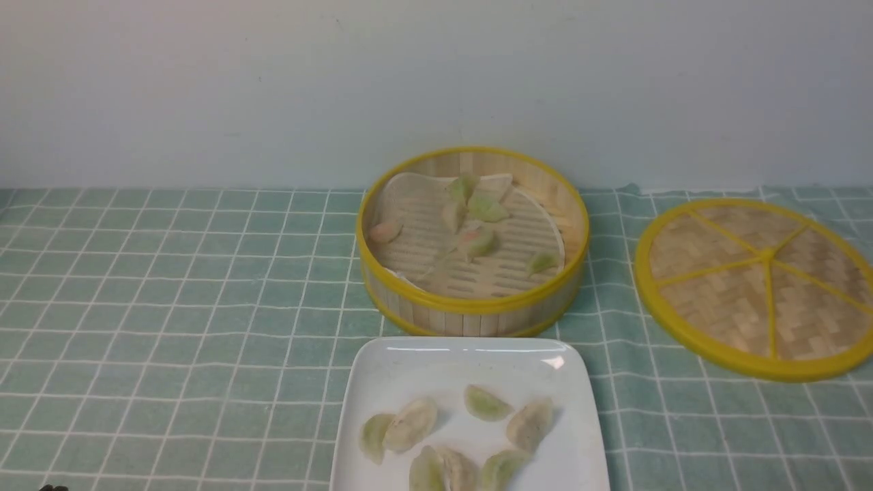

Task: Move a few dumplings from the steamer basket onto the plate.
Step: Use the left arm to grab a dumpling from the steamer

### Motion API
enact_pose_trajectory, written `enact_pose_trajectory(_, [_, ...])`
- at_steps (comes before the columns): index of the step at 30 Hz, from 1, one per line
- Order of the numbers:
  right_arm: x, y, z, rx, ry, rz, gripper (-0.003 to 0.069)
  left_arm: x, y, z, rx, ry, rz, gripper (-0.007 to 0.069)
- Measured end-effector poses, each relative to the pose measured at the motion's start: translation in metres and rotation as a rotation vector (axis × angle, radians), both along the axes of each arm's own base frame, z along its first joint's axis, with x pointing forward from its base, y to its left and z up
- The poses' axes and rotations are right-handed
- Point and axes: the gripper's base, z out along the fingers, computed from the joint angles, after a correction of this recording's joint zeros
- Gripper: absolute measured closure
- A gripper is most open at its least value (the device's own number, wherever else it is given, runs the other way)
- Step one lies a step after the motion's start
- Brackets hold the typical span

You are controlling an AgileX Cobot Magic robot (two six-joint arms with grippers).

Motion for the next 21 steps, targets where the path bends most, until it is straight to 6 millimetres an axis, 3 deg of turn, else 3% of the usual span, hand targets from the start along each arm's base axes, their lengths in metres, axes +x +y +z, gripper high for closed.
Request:
enact_pose_trajectory(3, [0.0, 0.0, 0.0, 0.004, -0.006, 0.001, 0.0673, 0.0, 0.001, 0.001, 0.007, -0.008, 0.004, 0.0631])
enact_pose_trajectory(7, [0.002, 0.003, 0.007, 0.186, -0.097, 0.005, 0.0673, 0.002, -0.002, 0.006, -0.144, -0.063, 0.023, 0.0631])
enact_pose_trajectory(10, [0.002, 0.003, 0.021, 0.531, -0.249, -0.001, 0.0673, 0.003, -0.005, 0.014, -0.452, -0.118, 0.053, 0.0631])
enact_pose_trajectory(14, [0.001, 0.0, 0.03, 0.778, -0.342, -0.016, 0.0673, 0.004, -0.005, 0.022, -0.698, -0.173, 0.079, 0.0631])
enact_pose_trajectory(21, [-0.001, -0.004, 0.041, 0.913, -0.433, -0.027, 0.0673, 0.002, 0.011, 0.049, -0.915, -0.494, 0.154, 0.0631])
